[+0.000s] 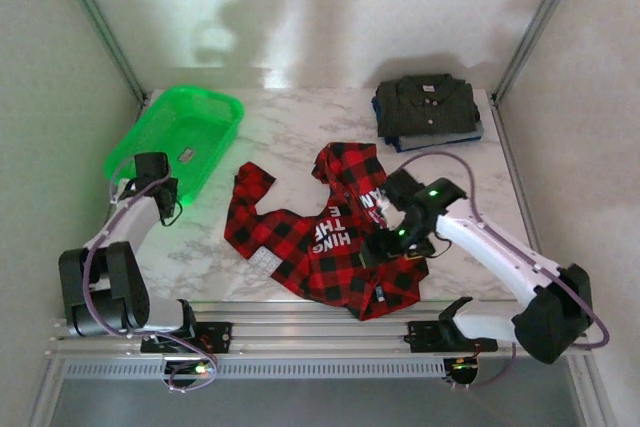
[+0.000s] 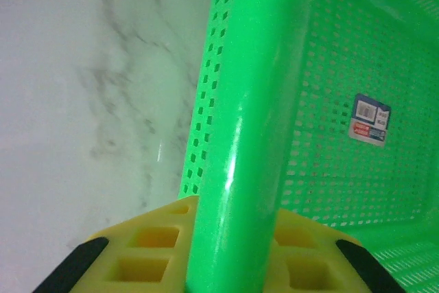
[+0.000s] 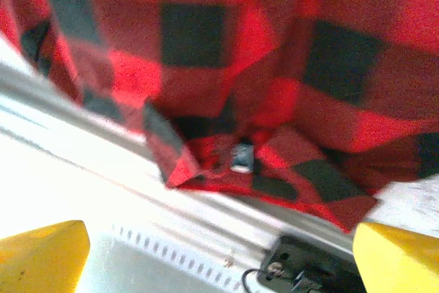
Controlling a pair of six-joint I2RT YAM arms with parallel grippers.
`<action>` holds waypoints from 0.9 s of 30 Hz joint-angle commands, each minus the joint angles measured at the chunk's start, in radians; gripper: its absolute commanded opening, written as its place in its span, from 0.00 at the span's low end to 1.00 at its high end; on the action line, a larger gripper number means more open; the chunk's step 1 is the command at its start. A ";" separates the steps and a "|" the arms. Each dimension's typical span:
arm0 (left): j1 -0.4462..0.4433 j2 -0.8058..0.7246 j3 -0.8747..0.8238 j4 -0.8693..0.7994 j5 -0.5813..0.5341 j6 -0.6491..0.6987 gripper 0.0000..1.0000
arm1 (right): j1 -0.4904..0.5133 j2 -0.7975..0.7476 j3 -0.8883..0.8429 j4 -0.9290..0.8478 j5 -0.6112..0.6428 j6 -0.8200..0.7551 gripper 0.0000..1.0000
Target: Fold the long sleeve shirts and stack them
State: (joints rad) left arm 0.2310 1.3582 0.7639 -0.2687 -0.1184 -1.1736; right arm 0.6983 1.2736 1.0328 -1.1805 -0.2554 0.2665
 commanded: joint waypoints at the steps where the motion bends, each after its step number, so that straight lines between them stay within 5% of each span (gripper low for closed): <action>1: 0.031 -0.056 -0.012 -0.034 -0.138 -0.124 0.00 | 0.128 0.076 0.026 -0.016 -0.112 -0.064 0.98; 4: 0.049 -0.037 -0.005 -0.037 -0.157 -0.107 0.00 | 0.211 0.144 0.045 -0.025 -0.093 -0.060 0.97; 6: 0.054 -0.023 -0.010 -0.003 -0.138 -0.089 0.25 | 0.257 0.189 0.063 -0.031 -0.071 -0.059 0.97; 8: 0.038 -0.022 -0.001 0.008 -0.124 -0.070 0.67 | 0.306 0.239 0.093 -0.040 -0.017 -0.061 0.97; 12: -0.023 -0.043 0.055 -0.040 -0.110 -0.011 0.99 | 0.353 0.348 0.118 -0.013 0.043 -0.045 0.97; 21: -0.192 -0.245 0.147 -0.225 -0.049 0.073 1.00 | 0.367 0.504 0.151 0.110 0.236 0.086 0.96; 27: -0.455 -0.353 0.063 -0.308 -0.014 -0.003 0.99 | 0.376 0.535 0.133 0.148 0.303 0.135 0.92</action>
State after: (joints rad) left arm -0.1482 1.0214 0.8730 -0.4610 -0.1532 -1.1378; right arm 1.0584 1.8034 1.1606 -1.0477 -0.0193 0.3546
